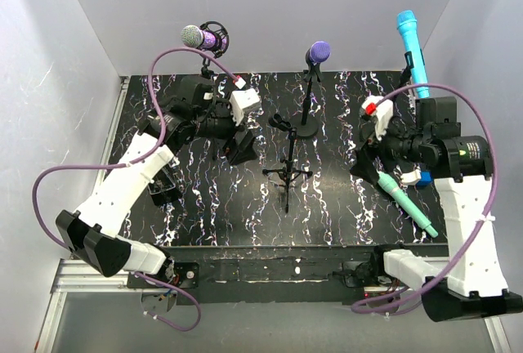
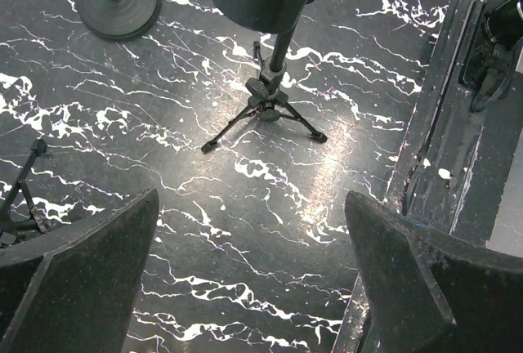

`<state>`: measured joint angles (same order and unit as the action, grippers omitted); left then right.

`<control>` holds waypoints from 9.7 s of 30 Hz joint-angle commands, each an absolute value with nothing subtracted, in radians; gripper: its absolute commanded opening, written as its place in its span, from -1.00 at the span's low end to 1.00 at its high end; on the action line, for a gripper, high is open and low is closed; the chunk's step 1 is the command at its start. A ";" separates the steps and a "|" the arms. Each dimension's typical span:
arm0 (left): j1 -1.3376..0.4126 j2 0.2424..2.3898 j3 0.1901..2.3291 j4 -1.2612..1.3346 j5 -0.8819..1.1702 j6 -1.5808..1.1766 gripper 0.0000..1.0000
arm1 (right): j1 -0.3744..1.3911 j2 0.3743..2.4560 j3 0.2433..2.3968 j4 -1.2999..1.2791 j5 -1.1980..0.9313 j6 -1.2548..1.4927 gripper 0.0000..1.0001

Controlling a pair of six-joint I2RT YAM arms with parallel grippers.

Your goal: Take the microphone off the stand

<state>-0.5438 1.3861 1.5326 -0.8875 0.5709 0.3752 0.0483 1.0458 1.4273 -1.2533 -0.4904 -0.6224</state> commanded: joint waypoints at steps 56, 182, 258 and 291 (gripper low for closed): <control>-0.577 1.499 1.161 -0.160 0.845 0.434 0.28 | 0.310 1.503 1.680 -1.081 -1.107 -0.755 -0.74; -0.658 1.333 0.775 0.221 0.796 0.859 0.16 | 0.609 1.605 1.919 -1.272 -0.925 -0.917 -0.97; -0.666 1.374 0.816 0.049 0.739 1.169 -0.27 | 0.698 1.568 1.818 -0.951 -0.773 -0.581 -0.90; -0.669 1.131 0.772 -0.147 0.591 0.913 -1.00 | 0.684 1.755 2.084 -0.980 -0.919 -0.653 -0.94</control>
